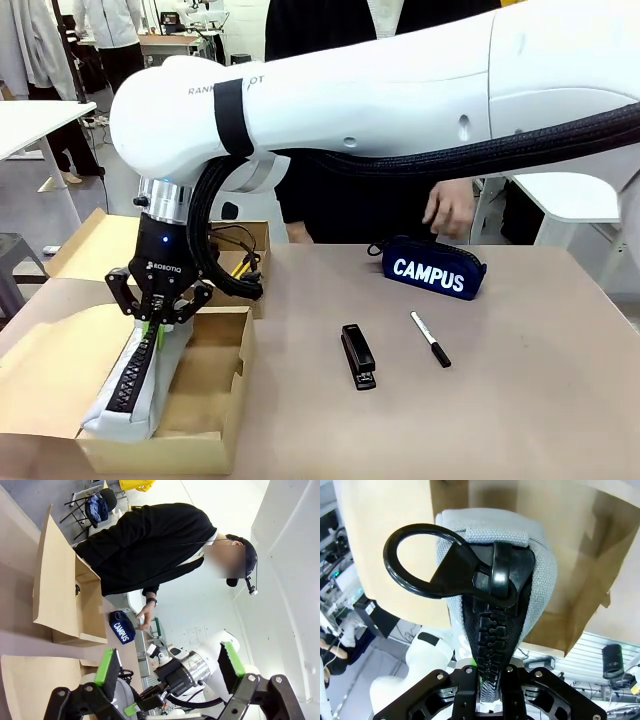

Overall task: Place items inside the box.
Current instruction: Pick up a Pencil pouch or Stapler and place it inside the Mailer Box closest to the robot.

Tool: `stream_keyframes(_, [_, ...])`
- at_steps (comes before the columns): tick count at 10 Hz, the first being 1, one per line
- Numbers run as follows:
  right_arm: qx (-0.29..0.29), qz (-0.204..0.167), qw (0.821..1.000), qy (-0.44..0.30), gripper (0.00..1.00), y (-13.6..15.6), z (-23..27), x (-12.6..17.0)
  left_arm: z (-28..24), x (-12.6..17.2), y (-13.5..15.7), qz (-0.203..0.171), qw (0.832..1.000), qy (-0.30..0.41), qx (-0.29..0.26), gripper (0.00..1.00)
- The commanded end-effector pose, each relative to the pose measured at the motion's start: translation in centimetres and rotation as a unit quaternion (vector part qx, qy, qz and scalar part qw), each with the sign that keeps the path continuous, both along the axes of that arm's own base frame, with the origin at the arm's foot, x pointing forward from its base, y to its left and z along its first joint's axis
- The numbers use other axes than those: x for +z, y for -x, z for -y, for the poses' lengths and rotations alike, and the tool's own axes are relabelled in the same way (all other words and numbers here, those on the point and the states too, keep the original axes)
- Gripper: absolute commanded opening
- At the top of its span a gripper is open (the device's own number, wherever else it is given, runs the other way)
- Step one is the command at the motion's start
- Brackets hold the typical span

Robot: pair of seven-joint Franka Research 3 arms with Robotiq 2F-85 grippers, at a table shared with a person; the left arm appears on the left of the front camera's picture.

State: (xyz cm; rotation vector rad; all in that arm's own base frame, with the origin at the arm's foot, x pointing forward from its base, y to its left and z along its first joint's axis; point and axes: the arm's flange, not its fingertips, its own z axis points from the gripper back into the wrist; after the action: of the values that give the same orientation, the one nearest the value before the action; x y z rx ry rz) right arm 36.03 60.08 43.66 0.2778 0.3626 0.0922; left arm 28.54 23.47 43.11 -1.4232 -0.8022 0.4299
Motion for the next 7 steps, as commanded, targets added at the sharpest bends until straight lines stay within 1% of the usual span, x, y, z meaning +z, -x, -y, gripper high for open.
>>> stream_keyframes(1, [0.000, 0.022, 1.000, -0.005, 0.11, 0.0, 0.1, 0.9, 0.3, 0.0, 0.2, 0.013, 1.000, -0.001, 0.001, 1.00])
stream_keyframes(2, [-0.007, 0.039, 0.999, 0.004, 0.11, -0.3, 0.0, 0.8, 0.3, 0.0, 0.2, 0.013, 1.000, -0.001, 0.001, 1.00])
stream_keyframes(4, [0.009, 0.040, 0.999, 0.005, 0.11, -1.0, -0.2, -0.2, 0.3, 0.0, 0.2, 0.013, 1.000, -0.001, 0.001, 1.00])
stream_keyframes(5, [0.012, 0.053, 0.998, 0.018, 0.11, -1.3, -0.2, -1.3, 0.3, 0.0, 0.2, 0.013, 1.000, -0.001, 0.001, 1.00])
stream_keyframes(6, [0.016, 0.038, 0.999, 0.025, 0.11, -1.4, -0.3, -2.1, 0.3, 0.0, 0.2, 0.013, 1.000, -0.001, 0.001, 1.00])
stream_keyframes(7, [0.020, 0.039, 0.998, 0.038, 0.11, -1.3, -0.5, -2.9, 0.3, 0.0, 0.2, 0.013, 1.000, -0.001, 0.001, 1.00])
